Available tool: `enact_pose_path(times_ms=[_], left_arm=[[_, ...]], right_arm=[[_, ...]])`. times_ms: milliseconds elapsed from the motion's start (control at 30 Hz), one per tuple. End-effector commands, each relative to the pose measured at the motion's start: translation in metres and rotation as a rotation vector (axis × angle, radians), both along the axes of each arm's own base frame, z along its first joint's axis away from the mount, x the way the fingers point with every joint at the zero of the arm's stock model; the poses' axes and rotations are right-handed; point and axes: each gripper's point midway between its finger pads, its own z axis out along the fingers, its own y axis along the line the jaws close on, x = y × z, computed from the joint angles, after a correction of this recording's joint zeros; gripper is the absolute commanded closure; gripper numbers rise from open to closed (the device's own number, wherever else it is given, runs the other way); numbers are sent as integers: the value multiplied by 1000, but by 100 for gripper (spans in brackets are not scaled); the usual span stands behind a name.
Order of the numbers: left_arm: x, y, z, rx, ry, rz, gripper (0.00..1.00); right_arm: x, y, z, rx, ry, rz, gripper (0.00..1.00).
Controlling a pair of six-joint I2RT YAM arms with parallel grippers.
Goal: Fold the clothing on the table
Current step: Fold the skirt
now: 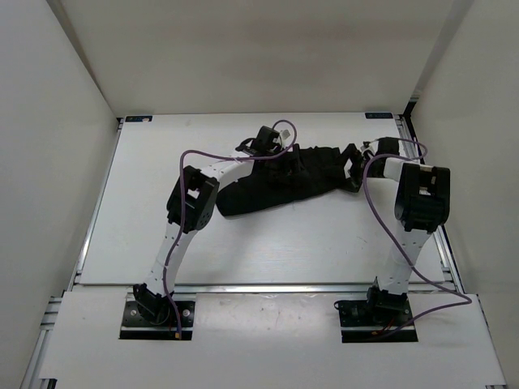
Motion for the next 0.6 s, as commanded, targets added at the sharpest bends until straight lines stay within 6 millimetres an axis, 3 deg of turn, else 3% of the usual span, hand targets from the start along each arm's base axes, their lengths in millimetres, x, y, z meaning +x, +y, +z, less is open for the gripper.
enact_pose_path(times_ms=[0,100,233,333,400,433,467,567], left_arm=[[4,0,13,-32,-16,-15,2],[5,4,13,-29,-14,-8,1],[3,5,12,-36,-3,-9,1],[0,5,9,-35,8,-16,1],[-1,3,13,-32,3,-23,1],[-3,2,14,-35,6,-31,1],[-2,4,10,-28,12,-26,1],[-4,2,11,-35,10,-38,1]], right_arm=[[11,7,-19,1,10,0,1],[23,14,-17,45,-13,16,4],[40,25,-11,61,-58,39,26],[45,30,-13,59,-67,50,57],[48,30,-11,56,-78,52,89],[48,30,-11,52,-80,53,96],[47,29,-11,49,-82,51,100],[39,29,-4,73,-73,48,100]])
